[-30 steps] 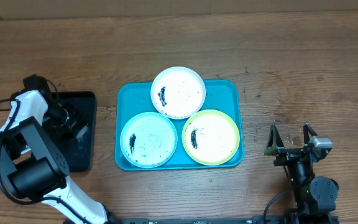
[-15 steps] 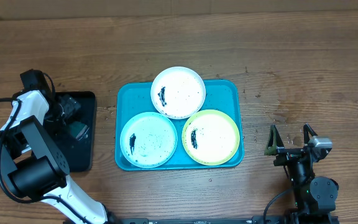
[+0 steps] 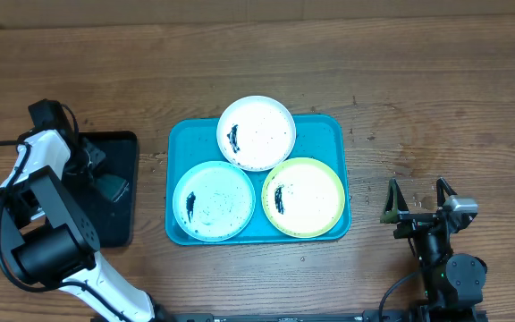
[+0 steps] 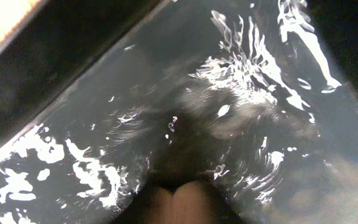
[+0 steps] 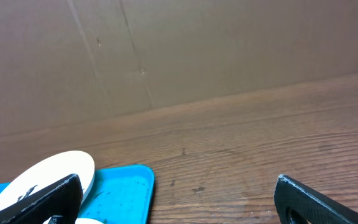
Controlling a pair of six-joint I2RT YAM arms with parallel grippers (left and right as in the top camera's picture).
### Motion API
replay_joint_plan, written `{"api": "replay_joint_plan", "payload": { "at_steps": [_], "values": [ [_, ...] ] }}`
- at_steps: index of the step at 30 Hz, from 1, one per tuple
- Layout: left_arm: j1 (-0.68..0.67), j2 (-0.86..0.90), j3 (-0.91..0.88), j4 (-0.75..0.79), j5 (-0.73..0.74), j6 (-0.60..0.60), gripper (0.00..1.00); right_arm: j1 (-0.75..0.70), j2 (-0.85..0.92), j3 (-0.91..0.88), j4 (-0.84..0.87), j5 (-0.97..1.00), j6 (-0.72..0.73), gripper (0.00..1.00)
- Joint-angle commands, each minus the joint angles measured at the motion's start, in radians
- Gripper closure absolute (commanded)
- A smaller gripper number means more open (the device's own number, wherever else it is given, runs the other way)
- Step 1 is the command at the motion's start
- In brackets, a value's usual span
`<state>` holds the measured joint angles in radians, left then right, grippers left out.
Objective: Clean dirty plates on tray and stack at the side
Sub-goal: 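Dip and swish the held sponge in the water with the left gripper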
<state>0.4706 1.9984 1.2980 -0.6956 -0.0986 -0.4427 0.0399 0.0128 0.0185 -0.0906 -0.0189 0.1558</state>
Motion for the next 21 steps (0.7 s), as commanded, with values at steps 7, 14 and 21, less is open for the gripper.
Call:
{"api": "replay_joint_plan", "payload": {
  "at_steps": [7, 14, 21],
  "values": [
    [0.006, 0.059, -0.033, -0.103, 0.152, -0.003, 0.0, -0.002, -0.01, -0.01, 0.006, 0.006, -0.007, 0.0],
    [0.006, 0.059, -0.033, -0.187, 0.284, -0.003, 0.02, -0.002, -0.01, -0.01, 0.006, 0.006, -0.007, 0.0],
    [0.006, 0.059, -0.033, -0.247, 0.366, -0.003, 0.41, -0.002, -0.01, -0.01, 0.006, 0.006, -0.007, 0.0]
  ]
}}
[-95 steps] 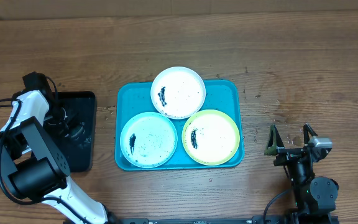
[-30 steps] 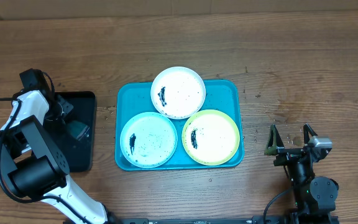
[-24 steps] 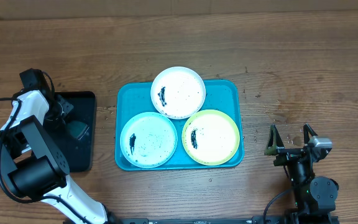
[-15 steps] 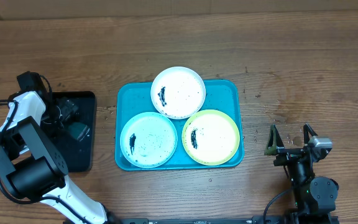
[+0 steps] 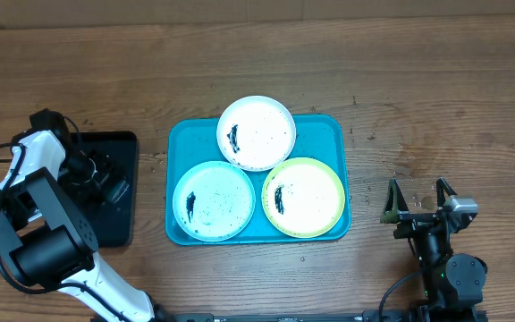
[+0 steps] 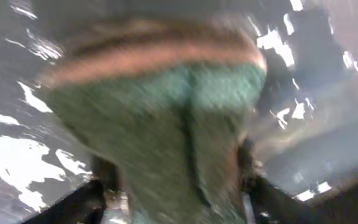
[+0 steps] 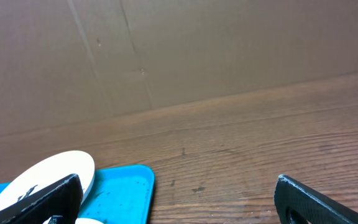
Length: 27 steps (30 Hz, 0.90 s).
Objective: Clean dirty plates on tray and stack at the side
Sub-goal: 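Dip and swish the held sponge in the water with the left gripper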
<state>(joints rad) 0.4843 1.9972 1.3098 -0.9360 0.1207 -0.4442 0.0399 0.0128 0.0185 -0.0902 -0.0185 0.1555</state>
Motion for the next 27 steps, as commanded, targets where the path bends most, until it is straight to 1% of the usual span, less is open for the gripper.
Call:
{"api": "replay_joint_plan", "payload": {
  "at_steps": [1, 3, 4, 5, 6, 7, 8, 14, 15, 17, 18, 21, 25, 27],
  "values": [
    [-0.008, 0.06, -0.045, -0.012, 0.147, -0.001, 0.45, -0.002, -0.01, -0.01, 0.006, 0.006, -0.007, 0.0],
    [-0.008, 0.06, -0.045, -0.023, 0.147, -0.001, 0.55, -0.002, -0.01, -0.01, 0.006, 0.006, -0.007, 0.0],
    [-0.008, 0.06, -0.045, -0.027, 0.147, -0.001, 0.62, -0.002, -0.01, -0.01, 0.006, 0.006, -0.007, 0.0],
    [-0.008, 0.06, -0.045, -0.029, 0.146, -0.002, 0.71, -0.002, -0.01, -0.01, 0.006, 0.006, -0.007, 0.0],
    [-0.008, 0.06, -0.045, -0.028, 0.146, -0.001, 0.83, -0.002, -0.01, -0.01, 0.006, 0.006, -0.007, 0.0],
    [-0.008, 0.06, -0.045, -0.028, 0.146, -0.002, 0.94, -0.002, -0.01, -0.01, 0.006, 0.006, -0.007, 0.0],
    [-0.008, 0.06, -0.045, -0.028, 0.141, -0.002, 0.96, -0.002, -0.01, -0.01, 0.006, 0.006, -0.007, 0.0],
    [-0.007, 0.06, -0.045, -0.008, 0.13, -0.001, 0.96, -0.002, -0.01, -0.01, 0.006, 0.006, -0.007, 0.0],
    [-0.007, 0.06, -0.045, -0.001, 0.13, -0.001, 0.93, -0.002, -0.01, -0.01, 0.006, 0.006, -0.007, 0.0],
    [-0.007, 0.06, -0.045, 0.011, 0.13, -0.001, 0.14, -0.002, -0.01, -0.01, 0.006, 0.006, -0.007, 0.0],
    [-0.007, 0.06, -0.045, 0.022, 0.128, -0.001, 0.0, -0.002, -0.01, -0.01, 0.006, 0.006, -0.007, 0.0],
    [-0.007, 0.06, -0.045, 0.05, 0.082, -0.001, 0.0, -0.002, -0.01, -0.01, 0.006, 0.006, -0.007, 0.0],
    [-0.007, 0.06, -0.045, 0.063, -0.043, -0.001, 0.0, -0.002, -0.01, -0.01, 0.006, 0.006, -0.007, 0.0],
    [-0.007, 0.06, -0.045, 0.066, -0.067, -0.001, 0.0, -0.002, -0.01, -0.01, 0.006, 0.006, -0.007, 0.0]
  ]
}}
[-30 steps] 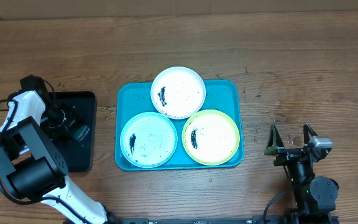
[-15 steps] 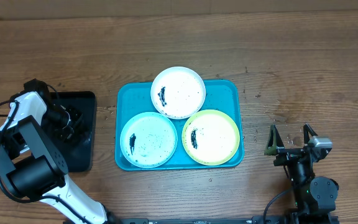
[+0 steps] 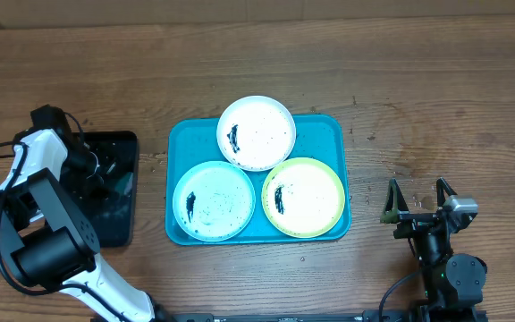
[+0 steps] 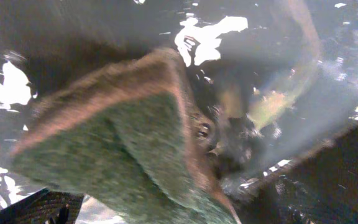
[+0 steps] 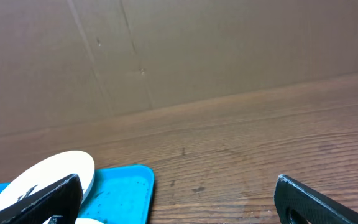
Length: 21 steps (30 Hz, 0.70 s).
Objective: Clean dirty plates on tray and stack at the side
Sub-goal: 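Dip and swish the held sponge in the water with the left gripper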
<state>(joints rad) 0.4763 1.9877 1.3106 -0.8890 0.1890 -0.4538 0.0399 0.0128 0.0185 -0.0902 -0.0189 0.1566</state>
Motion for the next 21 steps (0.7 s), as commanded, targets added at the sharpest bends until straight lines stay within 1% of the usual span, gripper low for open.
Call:
{"api": "replay_joint_plan", "payload": {
  "at_steps": [1, 5, 7, 9, 10, 11, 12, 13, 14, 17, 21],
  "values": [
    [0.001, 0.069, -0.046, 0.022, -0.137, 0.008, 0.0, -0.002, -0.01, -0.01, 0.006, 0.006, -0.008, 0.0],
    [0.001, 0.069, -0.046, 0.025, -0.119, 0.008, 0.01, -0.002, -0.01, -0.01, 0.006, 0.006, -0.008, 0.0],
    [0.001, 0.069, -0.046, 0.025, -0.094, 0.008, 0.06, -0.002, -0.01, -0.01, 0.006, 0.006, -0.008, 0.0],
    [0.001, 0.069, -0.046, 0.025, -0.063, 0.008, 0.17, -0.002, -0.01, -0.01, 0.006, 0.006, -0.008, 0.0],
    [0.001, 0.069, -0.046, 0.025, -0.055, 0.008, 0.28, -0.002, -0.01, -0.01, 0.006, 0.006, -0.008, 0.0],
    [0.001, 0.069, -0.046, 0.025, -0.049, 0.008, 0.48, -0.002, -0.01, -0.01, 0.006, 0.006, -0.008, 0.0],
    [0.001, 0.069, -0.046, 0.025, -0.043, 0.008, 0.61, -0.002, -0.01, -0.01, 0.006, 0.006, -0.008, 0.0],
    [0.001, 0.069, -0.046, 0.025, -0.039, 0.008, 0.74, -0.002, -0.01, -0.01, 0.006, 0.006, -0.008, 0.0],
    [0.001, 0.069, -0.045, 0.024, -0.037, 0.008, 0.83, -0.002, -0.01, -0.01, 0.006, 0.006, -0.008, 0.0],
    [0.001, 0.069, -0.045, 0.022, -0.031, 0.008, 0.95, -0.002, -0.01, -0.01, 0.006, 0.006, -0.008, 0.0],
    [0.002, 0.069, -0.031, -0.003, -0.03, 0.008, 0.96, -0.002, -0.01, -0.01, 0.006, 0.006, -0.008, 0.0]
  ]
}}
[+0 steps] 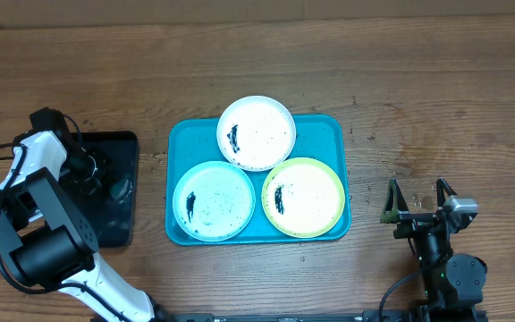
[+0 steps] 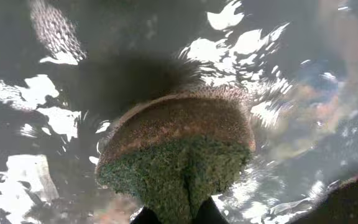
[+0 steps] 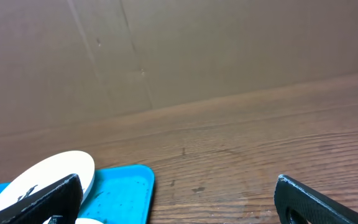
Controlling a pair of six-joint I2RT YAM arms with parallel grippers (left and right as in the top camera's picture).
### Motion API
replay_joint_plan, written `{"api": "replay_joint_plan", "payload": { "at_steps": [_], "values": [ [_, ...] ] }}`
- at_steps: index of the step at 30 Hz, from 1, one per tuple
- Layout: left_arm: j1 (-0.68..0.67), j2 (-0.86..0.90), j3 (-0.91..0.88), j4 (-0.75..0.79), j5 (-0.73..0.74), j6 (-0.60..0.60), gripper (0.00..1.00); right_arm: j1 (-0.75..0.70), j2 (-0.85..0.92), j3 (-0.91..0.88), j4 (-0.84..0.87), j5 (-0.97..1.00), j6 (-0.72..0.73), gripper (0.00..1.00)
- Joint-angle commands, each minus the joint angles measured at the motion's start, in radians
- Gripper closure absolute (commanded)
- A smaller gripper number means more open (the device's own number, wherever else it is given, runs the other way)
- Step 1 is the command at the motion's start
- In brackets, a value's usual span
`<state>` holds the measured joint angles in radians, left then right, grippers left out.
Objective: Clean dirty plates on tray and stack at the side
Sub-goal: 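Dip and swish the held sponge in the water with the left gripper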
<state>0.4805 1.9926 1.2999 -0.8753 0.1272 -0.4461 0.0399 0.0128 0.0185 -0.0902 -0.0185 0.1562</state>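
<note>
Three dirty plates lie on the blue tray (image 1: pixel 327 134): a white plate (image 1: pixel 256 132) at the back, a light blue plate (image 1: pixel 213 200) front left and a yellow-green plate (image 1: pixel 303 197) front right, each with dark smears. My left gripper (image 1: pixel 105 182) is down in the black water basin (image 1: pixel 119 224), shut on a green-and-brown sponge (image 2: pixel 178 149) that sits in rippling water. My right gripper (image 1: pixel 416 204) stands open and holds nothing, well right of the tray.
The basin stands at the tray's left on the wooden table (image 1: pixel 418 89). A brown cardboard wall (image 3: pixel 179 50) rises behind the table. The right wrist view catches the tray's corner (image 3: pixel 126 186) and the white plate's rim (image 3: pixel 48 171).
The sponge was tilted across the left wrist view; now it faces straight out, squeezed between the fingers in the water. The left gripper shifted slightly in the basin. The right arm has not moved.
First the left wrist view showed mostly rippling water in the basin. Then the sponge filled it, blurred, between the fingers. Then the sponge lay tilted, and now it sits squeezed in the water. Plates and right gripper stayed put throughout.
</note>
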Motion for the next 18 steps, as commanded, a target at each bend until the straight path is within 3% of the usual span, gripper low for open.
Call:
{"api": "replay_joint_plan", "payload": {
  "at_steps": [1, 6, 18],
  "values": [
    [-0.002, 0.064, -0.005, -0.036, 0.032, 0.0, 0.96, -0.002, -0.01, -0.01, 0.006, 0.006, -0.008, 0.0],
    [-0.002, 0.059, 0.101, -0.14, 0.031, 0.001, 0.96, -0.002, -0.01, -0.01, 0.006, 0.006, -0.008, 0.0],
    [-0.002, 0.055, 0.554, -0.489, 0.038, 0.005, 0.96, -0.002, -0.01, -0.01, 0.006, 0.006, -0.008, 0.0]
  ]
}}
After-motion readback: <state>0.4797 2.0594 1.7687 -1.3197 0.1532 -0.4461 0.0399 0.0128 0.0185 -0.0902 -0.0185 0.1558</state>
